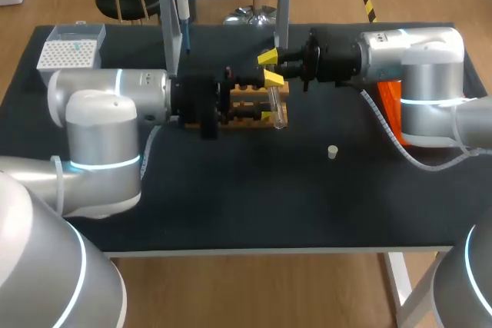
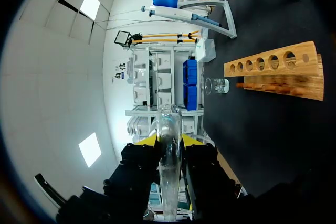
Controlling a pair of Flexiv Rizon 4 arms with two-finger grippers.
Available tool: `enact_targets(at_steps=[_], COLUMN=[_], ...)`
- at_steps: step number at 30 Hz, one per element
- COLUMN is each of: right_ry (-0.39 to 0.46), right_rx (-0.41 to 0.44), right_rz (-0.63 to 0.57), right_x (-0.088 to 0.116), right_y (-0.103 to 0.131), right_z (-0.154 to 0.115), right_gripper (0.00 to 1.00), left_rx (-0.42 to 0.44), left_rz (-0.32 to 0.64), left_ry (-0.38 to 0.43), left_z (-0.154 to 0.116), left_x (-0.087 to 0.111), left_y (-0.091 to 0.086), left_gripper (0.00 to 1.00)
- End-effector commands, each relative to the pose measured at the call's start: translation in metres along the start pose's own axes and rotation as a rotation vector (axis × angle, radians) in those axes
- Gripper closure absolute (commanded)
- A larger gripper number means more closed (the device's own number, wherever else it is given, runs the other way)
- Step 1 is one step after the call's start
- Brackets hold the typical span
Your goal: Invert the test tube, pick up the pipette, mount the tip to pipette, aspirate from beaker and dispense into the tube, eject the tip, return the pipette, and cap with the stopper.
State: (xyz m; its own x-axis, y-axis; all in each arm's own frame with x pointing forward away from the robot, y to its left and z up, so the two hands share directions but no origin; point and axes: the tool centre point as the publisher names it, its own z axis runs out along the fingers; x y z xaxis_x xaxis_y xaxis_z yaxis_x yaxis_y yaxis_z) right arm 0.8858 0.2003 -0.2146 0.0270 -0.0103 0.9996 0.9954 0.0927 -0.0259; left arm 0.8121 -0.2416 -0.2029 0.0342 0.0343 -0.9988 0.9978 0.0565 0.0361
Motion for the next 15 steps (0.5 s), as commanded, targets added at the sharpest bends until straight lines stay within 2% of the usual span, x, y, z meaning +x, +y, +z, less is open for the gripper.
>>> enact_targets(at_steps=[1, 9, 11, 13, 15], right_ry=[-0.004, -0.004, -0.004, -0.004, -0.004], right_rx=[0.0, 0.0, 0.0, 0.0, 0.0], right_rz=[0.0, 0.0, 0.0, 0.0, 0.0], right_x=[0.0009, 0.0009, 0.0009, 0.0009, 0.0009], right_y=[-0.0002, -0.0002, -0.0002, -0.0002, -0.0002], right_z=[-0.0002, -0.0002, -0.0002, -0.0002, -0.0002], right_gripper=[1.0, 1.0, 1.0, 1.0, 1.0], left_rx=[-0.006, -0.001, 0.001, 0.003, 0.005], left_rz=[0.001, -0.002, -0.003, -0.003, -0.003], left_ry=[-0.005, -0.005, -0.004, -0.004, -0.004], left_z=[0.0025, 0.0047, 0.0051, 0.0055, 0.0057], left_x=[0.0009, 0.0013, 0.0015, 0.0017, 0.0017], left_y=[-0.0021, -0.0026, -0.0027, -0.0031, -0.0032], left_gripper=[0.27, 0.3, 0.45, 0.54, 0.56])
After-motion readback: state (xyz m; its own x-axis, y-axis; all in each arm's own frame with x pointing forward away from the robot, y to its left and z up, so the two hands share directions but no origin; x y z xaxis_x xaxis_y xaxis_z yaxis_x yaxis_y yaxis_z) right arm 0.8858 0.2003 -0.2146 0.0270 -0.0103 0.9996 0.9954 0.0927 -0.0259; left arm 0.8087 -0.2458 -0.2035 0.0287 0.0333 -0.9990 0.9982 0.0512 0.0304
